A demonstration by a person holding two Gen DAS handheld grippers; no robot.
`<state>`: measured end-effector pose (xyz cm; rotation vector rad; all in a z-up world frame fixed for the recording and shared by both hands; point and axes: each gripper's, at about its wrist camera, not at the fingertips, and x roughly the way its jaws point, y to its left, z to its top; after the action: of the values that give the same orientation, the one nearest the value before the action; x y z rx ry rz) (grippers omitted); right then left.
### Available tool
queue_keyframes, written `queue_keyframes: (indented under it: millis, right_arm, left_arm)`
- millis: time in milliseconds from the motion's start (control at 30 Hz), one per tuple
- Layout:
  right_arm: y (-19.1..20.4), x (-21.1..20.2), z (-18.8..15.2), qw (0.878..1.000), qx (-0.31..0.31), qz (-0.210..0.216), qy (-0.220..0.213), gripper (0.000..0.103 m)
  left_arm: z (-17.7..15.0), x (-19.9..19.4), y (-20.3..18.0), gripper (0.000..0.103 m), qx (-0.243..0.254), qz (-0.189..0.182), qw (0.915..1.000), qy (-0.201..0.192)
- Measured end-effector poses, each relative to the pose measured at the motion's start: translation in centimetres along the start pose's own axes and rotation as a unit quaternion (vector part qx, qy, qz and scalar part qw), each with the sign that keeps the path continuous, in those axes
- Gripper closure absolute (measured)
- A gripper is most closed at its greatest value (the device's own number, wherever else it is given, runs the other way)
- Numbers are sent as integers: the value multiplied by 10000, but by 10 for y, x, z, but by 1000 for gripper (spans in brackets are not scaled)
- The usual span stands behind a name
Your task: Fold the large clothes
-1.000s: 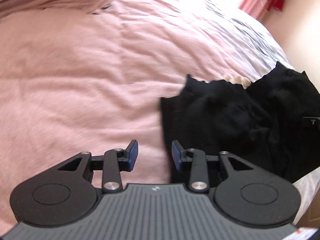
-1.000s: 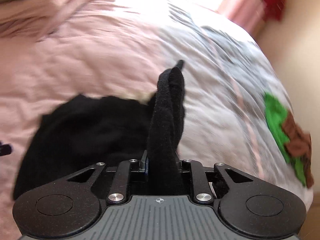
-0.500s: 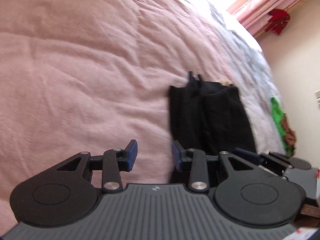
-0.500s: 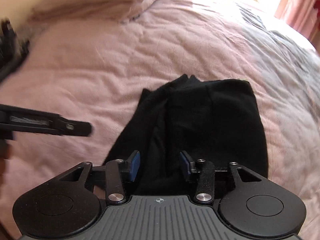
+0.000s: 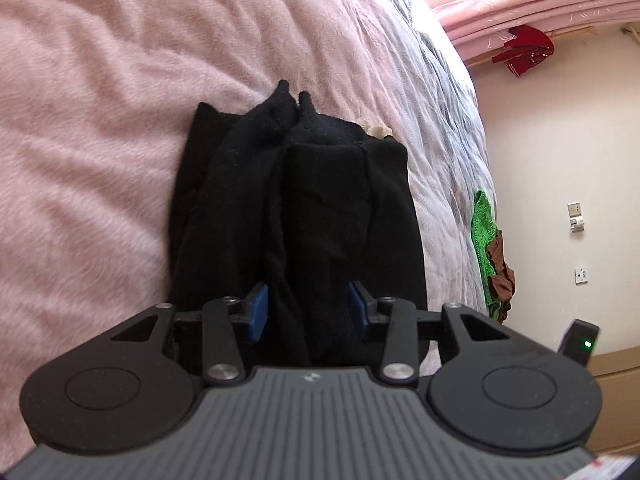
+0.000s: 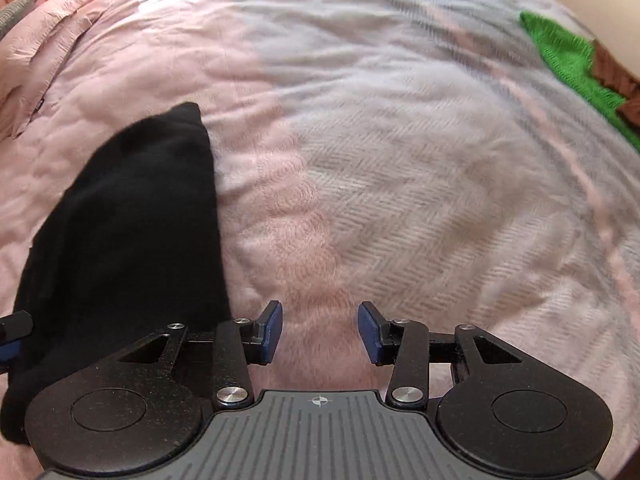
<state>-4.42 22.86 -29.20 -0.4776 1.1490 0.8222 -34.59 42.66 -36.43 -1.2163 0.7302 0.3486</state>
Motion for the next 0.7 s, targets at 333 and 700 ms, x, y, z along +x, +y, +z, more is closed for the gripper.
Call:
queue_keyframes:
  millis: [333,700]
  right_arm:
    - [36,19,30,9966,-754,262,187,67]
    - [105,13,14,9787,-2050,-20,-139,76]
  left_arm:
    - [17,16,-26,94,588,381,9969,-366]
    - [15,-25,-10,94,909,857,9882,-882]
